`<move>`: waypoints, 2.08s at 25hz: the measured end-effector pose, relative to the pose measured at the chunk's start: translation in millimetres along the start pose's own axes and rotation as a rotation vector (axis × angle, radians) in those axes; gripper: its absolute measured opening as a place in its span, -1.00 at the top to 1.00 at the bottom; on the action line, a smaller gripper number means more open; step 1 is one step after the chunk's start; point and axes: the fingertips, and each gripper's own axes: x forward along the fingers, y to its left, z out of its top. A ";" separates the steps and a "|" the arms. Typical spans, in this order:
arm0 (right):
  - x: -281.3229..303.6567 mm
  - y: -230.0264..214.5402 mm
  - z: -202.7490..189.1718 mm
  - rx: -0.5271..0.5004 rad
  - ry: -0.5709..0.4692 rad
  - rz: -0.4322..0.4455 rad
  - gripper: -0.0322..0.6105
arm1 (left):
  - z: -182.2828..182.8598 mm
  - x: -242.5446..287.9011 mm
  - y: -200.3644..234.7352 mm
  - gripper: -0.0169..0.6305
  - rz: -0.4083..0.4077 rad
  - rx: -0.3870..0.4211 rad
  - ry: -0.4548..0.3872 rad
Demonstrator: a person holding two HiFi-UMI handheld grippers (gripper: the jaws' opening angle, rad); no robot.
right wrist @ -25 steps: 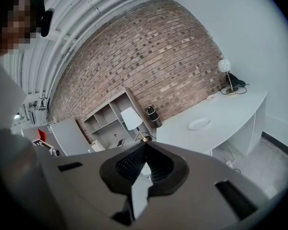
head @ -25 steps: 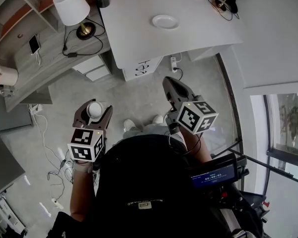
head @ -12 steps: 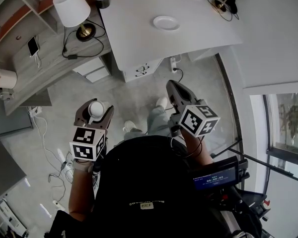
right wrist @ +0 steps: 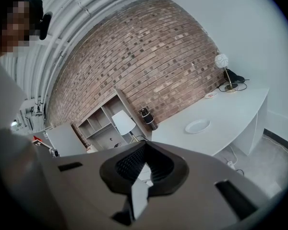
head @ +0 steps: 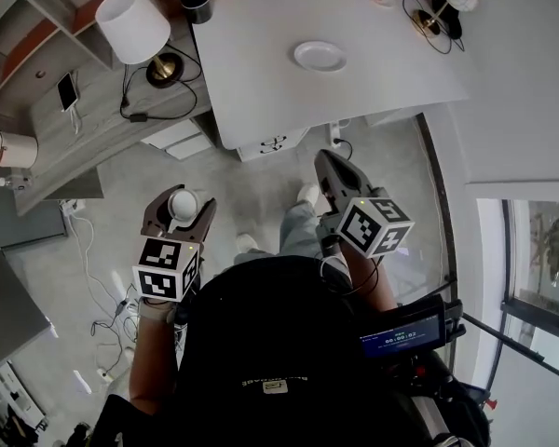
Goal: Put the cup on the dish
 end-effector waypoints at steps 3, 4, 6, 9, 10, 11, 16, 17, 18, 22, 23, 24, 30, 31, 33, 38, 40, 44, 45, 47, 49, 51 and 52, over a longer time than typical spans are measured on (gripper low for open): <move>12.7 -13.5 12.0 0.006 0.007 0.016 0.89 | 11.0 15.3 -0.5 0.14 0.014 -0.003 0.015; 16.8 -18.8 16.2 0.008 0.010 0.020 0.89 | 14.9 21.0 -0.8 0.14 0.017 -0.003 0.020; 24.7 -30.2 25.2 0.010 0.014 0.027 0.89 | 23.5 32.7 -1.7 0.14 0.026 -0.003 0.030; 36.0 -47.4 40.9 0.017 0.018 0.040 0.89 | 38.9 48.9 -3.1 0.14 0.040 -0.001 0.041; 39.1 -53.2 46.3 0.021 0.019 0.044 0.89 | 44.3 53.9 -3.8 0.14 0.045 0.000 0.045; 41.7 -59.2 51.7 0.024 0.020 0.047 0.89 | 50.0 58.8 -4.7 0.14 0.050 0.000 0.048; 52.4 -87.5 75.2 0.035 0.027 0.064 0.89 | 76.2 83.7 -12.3 0.14 0.069 -0.001 0.058; 54.1 -93.1 79.3 0.036 0.028 0.067 0.89 | 80.4 88.7 -14.3 0.14 0.072 0.000 0.061; 55.6 -99.2 83.6 0.037 0.028 0.069 0.89 | 84.8 93.9 -16.5 0.14 0.075 0.001 0.063; 59.8 -127.2 100.8 0.045 0.030 0.073 0.89 | 103.0 116.0 -27.5 0.14 0.086 0.001 0.069; 60.4 -134.5 104.9 0.046 0.031 0.074 0.89 | 107.6 121.9 -30.6 0.14 0.090 0.001 0.070; 60.8 -141.6 108.7 0.047 0.033 0.075 0.89 | 112.0 127.6 -33.8 0.14 0.093 0.002 0.071; 61.5 -181.8 129.0 0.055 0.033 0.085 0.89 | 136.8 157.6 -50.7 0.14 0.120 0.006 0.073; 61.4 -188.3 131.9 0.057 0.032 0.084 0.89 | 141.0 162.8 -53.6 0.14 0.122 0.010 0.075; 60.8 -199.3 135.9 0.061 0.032 0.082 0.89 | 148.5 172.0 -59.7 0.14 0.120 0.022 0.080; 60.5 -215.2 142.7 0.071 0.031 0.080 0.89 | 163.5 192.5 -72.8 0.14 0.097 0.053 0.091; 58.6 -219.2 145.6 0.084 0.025 0.074 0.89 | 169.0 198.7 -75.6 0.14 0.086 0.062 0.093; 50.9 -230.3 151.6 0.098 0.011 0.043 0.89 | 179.9 212.6 -79.7 0.14 0.058 0.079 0.093; 48.9 -233.7 152.7 0.102 0.006 0.033 0.89 | 182.0 216.8 -80.4 0.14 0.050 0.084 0.095; 46.6 -240.6 153.9 0.113 -0.001 0.014 0.89 | 186.2 225.7 -81.1 0.14 0.034 0.094 0.099; 46.0 -246.5 154.5 0.123 -0.004 -0.003 0.89 | 190.6 235.8 -81.2 0.14 0.012 0.103 0.106; 46.3 -251.3 156.7 0.131 -0.009 -0.023 0.89 | 197.0 246.6 -79.9 0.14 -0.012 0.119 0.111; 46.9 -253.7 158.9 0.136 -0.014 -0.033 0.89 | 201.8 252.5 -78.7 0.14 -0.025 0.130 0.112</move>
